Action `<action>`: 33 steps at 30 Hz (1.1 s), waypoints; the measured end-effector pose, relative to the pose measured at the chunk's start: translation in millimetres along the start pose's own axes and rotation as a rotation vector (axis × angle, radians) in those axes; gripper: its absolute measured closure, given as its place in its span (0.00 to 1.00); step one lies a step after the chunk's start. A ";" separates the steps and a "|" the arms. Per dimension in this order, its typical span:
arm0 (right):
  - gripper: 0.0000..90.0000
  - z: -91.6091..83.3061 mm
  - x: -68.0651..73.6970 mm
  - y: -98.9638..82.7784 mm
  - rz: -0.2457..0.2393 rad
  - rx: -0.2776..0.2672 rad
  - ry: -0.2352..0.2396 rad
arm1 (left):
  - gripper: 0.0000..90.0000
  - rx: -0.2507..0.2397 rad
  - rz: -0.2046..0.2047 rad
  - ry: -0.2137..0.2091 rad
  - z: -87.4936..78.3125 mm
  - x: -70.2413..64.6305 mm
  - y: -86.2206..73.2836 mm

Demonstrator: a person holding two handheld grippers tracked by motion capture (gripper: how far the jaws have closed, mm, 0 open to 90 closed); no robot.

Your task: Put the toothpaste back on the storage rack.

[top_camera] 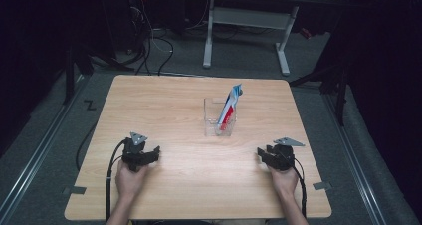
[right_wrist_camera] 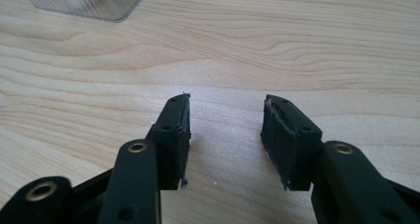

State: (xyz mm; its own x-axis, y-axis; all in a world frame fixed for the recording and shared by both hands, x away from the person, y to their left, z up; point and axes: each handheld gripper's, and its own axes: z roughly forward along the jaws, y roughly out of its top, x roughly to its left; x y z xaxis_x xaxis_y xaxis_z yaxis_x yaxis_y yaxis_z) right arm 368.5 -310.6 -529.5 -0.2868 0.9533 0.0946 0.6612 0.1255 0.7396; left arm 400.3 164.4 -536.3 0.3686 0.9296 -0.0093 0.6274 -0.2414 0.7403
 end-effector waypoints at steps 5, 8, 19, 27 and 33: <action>0.58 1.5 3.6 0.1 -0.034 0.001 -0.026 | 0.31 0.000 0.001 0.000 0.0 0.0 0.0; 0.56 2.4 6.0 0.4 -0.060 0.005 -0.040 | 0.31 0.000 0.001 0.000 0.1 0.0 0.1; 0.46 4.2 9.3 1.1 -0.090 0.019 -0.067 | 0.31 0.000 0.001 0.000 0.1 0.0 0.0; 0.45 4.3 9.3 1.1 -0.088 0.020 -0.070 | 0.31 0.000 0.001 0.001 0.0 -0.1 0.0; 0.45 4.3 9.3 1.1 -0.089 0.020 -0.070 | 0.31 0.000 0.001 0.000 0.0 0.0 0.0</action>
State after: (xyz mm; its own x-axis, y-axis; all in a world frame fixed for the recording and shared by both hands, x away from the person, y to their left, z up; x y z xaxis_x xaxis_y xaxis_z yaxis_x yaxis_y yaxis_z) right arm 369.5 -300.3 -530.7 -0.2964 0.9549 -0.0177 0.6492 0.2150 0.7296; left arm 400.3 164.3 -536.3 0.3693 0.9293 -0.0089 0.6273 -0.2423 0.7401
